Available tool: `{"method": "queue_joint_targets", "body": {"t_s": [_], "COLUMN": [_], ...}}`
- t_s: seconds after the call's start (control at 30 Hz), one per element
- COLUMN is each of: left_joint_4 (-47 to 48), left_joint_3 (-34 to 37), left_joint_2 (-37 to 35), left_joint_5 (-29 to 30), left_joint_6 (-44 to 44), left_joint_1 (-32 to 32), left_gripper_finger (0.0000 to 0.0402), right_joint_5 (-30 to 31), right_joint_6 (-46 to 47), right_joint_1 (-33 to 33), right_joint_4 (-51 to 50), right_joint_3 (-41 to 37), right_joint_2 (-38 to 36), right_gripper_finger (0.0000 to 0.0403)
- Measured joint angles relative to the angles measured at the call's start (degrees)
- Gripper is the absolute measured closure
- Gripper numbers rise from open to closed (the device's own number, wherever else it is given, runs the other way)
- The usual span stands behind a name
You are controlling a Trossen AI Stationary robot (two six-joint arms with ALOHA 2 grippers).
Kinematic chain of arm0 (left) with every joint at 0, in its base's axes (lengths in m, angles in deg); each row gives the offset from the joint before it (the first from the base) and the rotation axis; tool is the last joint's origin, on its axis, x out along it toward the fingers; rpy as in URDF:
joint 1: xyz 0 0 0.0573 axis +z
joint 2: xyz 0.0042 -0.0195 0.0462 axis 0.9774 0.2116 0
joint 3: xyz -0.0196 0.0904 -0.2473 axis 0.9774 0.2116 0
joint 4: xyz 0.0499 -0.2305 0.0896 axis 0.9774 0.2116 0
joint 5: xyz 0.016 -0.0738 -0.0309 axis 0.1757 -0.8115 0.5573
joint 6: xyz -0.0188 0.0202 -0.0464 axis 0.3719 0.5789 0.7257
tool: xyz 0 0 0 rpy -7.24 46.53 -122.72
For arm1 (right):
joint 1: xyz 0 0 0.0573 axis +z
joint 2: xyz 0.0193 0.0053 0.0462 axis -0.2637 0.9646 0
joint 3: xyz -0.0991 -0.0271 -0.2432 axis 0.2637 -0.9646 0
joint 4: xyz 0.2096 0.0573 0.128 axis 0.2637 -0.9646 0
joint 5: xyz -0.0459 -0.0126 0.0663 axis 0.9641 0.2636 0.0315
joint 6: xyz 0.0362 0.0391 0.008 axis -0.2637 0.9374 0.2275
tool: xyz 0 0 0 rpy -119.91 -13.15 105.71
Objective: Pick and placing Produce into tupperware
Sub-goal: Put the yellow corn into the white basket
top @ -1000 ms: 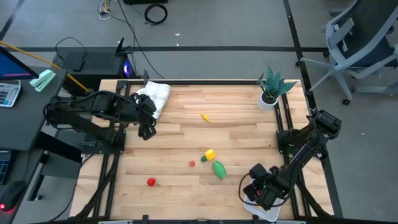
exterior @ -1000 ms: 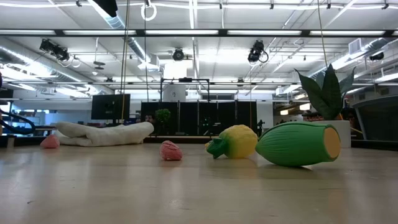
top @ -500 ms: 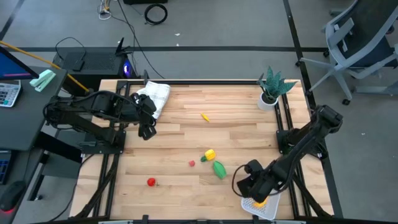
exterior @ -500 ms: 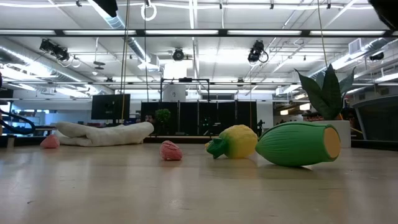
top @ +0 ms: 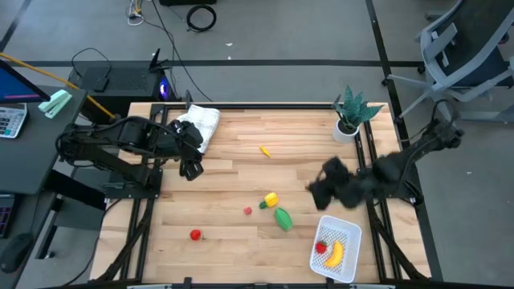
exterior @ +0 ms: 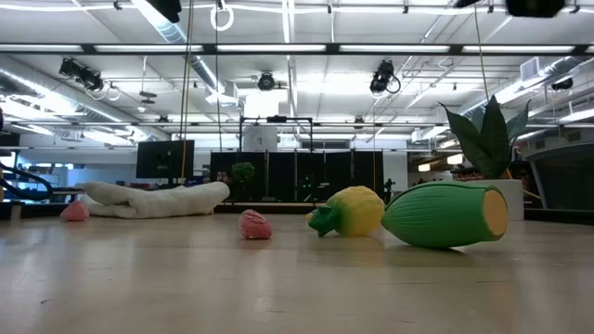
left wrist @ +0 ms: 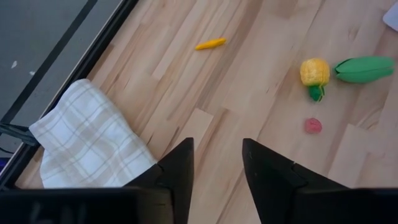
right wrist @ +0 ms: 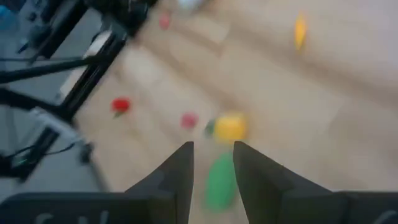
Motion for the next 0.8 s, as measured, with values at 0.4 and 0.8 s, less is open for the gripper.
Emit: {"method": "queue_joint_targets", "body": {"t_s": [0.4,0.8], "left_joint_4": [-0.6,-0.6], "left_joint_3": [0.0,0.0], "left_joint_2": [0.0,0.0], "left_joint_5": [1.3,1.3], "left_joint_6": [0.0,0.0], "left_joint_1": [0.0,0.0], "left_gripper_finger": [0.0244,0.0237], "right_joint_5": [-14.1,-22.6], "right_joint_6": [-30.0,-36.1], "right_joint_1": [-31.3,-40.3], "right_joint_4": [2.5,18.0], "right_joint_3": [0.0,0.0], "right_joint_2": [8.1,28.0], "right_gripper_finger": [0.0243,0.0211]}}
